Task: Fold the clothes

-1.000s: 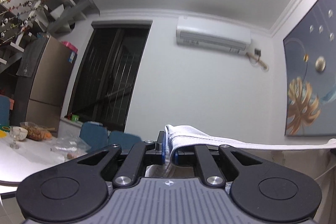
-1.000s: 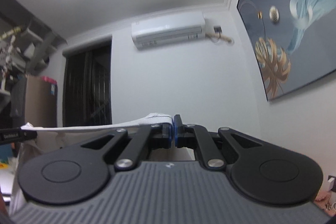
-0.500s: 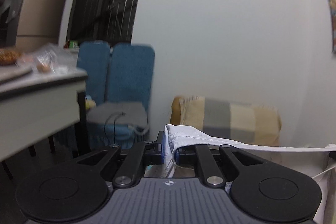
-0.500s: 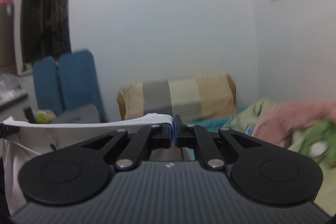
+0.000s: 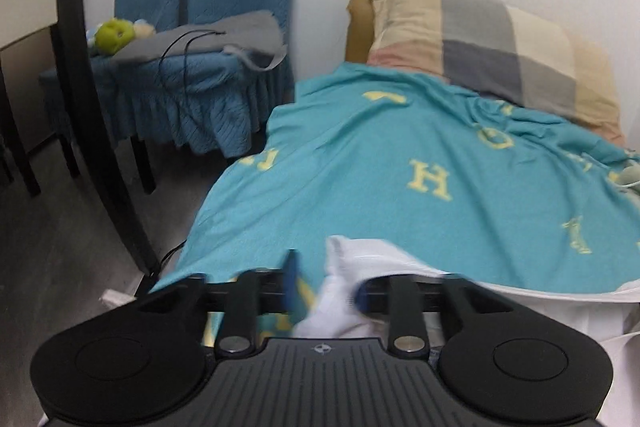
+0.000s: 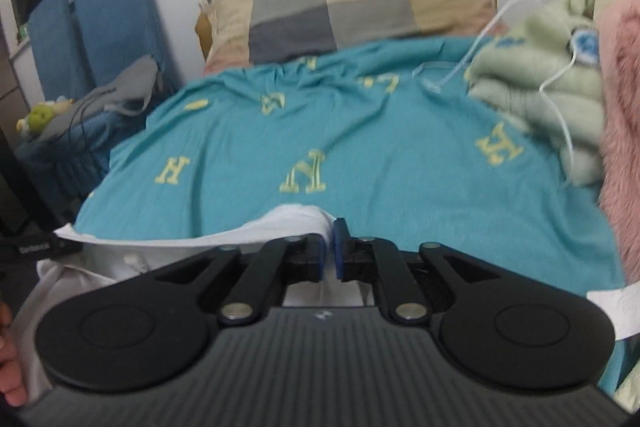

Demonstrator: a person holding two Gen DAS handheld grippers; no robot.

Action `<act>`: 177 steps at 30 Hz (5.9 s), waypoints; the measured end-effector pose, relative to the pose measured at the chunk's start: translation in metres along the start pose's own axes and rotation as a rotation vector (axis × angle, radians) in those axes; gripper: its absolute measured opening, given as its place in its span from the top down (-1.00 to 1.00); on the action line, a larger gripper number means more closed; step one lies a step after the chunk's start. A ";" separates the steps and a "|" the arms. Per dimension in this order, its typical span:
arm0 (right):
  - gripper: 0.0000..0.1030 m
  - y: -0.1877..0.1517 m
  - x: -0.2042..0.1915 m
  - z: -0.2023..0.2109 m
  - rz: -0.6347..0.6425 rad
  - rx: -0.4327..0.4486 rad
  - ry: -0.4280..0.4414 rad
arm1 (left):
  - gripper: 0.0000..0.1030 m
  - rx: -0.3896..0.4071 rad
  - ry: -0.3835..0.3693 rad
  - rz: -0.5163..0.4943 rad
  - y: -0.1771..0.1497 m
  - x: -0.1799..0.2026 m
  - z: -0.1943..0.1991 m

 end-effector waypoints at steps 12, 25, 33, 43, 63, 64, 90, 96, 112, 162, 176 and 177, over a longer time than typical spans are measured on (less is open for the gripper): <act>-0.29 -0.041 -0.011 0.138 -0.051 0.013 0.087 | -0.90 -0.026 -0.037 -0.092 -0.052 -0.053 0.154; -0.29 -0.197 -0.008 0.288 -0.024 -0.043 0.105 | -0.79 0.015 -0.132 -0.151 -0.136 -0.044 0.245; -0.29 -0.202 0.008 0.292 -0.113 -0.049 0.188 | -0.46 -0.044 -0.311 0.026 -0.120 -0.003 0.189; -0.29 -0.200 0.034 0.227 -0.231 -0.206 0.225 | -0.29 -0.150 -0.380 0.459 -0.092 -0.051 0.114; -0.29 -0.196 0.032 0.218 -0.164 -0.134 0.179 | -0.16 -0.067 -0.222 0.091 -0.007 0.012 0.073; -0.29 -0.196 0.030 0.218 -0.157 -0.130 0.189 | -0.25 -0.067 -0.220 0.049 -0.015 0.011 0.086; -0.12 -0.091 -0.070 0.175 0.202 -0.004 0.081 | -0.61 0.067 -0.209 -0.016 -0.238 -0.063 0.342; -0.05 -0.026 -0.097 0.056 0.308 -0.076 -0.094 | -0.61 -0.005 -0.215 0.113 -0.239 -0.090 0.298; 0.90 0.056 -0.057 -0.013 0.065 0.036 -0.331 | -0.60 -0.044 -0.236 0.202 -0.250 -0.106 0.298; -0.37 -0.254 0.035 0.276 -0.358 -0.172 0.337 | -0.54 -0.289 -0.475 0.706 -0.243 -0.209 0.187; -0.40 -0.262 0.033 0.247 -0.414 -0.267 0.367 | 0.88 -0.017 -0.303 0.357 -0.195 -0.163 0.212; -0.40 -0.262 0.034 0.247 -0.418 -0.268 0.367 | 0.88 0.017 -0.320 0.292 -0.193 -0.148 0.223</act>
Point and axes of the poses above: each gripper's, at about its wrist camera, not at the fingertips, and z roughly against the way its jaws point, x to its right, y to its top, the point moved 3 cm from there along -z, roughly the way its jaws point, and after that the axes turned 15 degrees about -x, right-handed, at the moved point
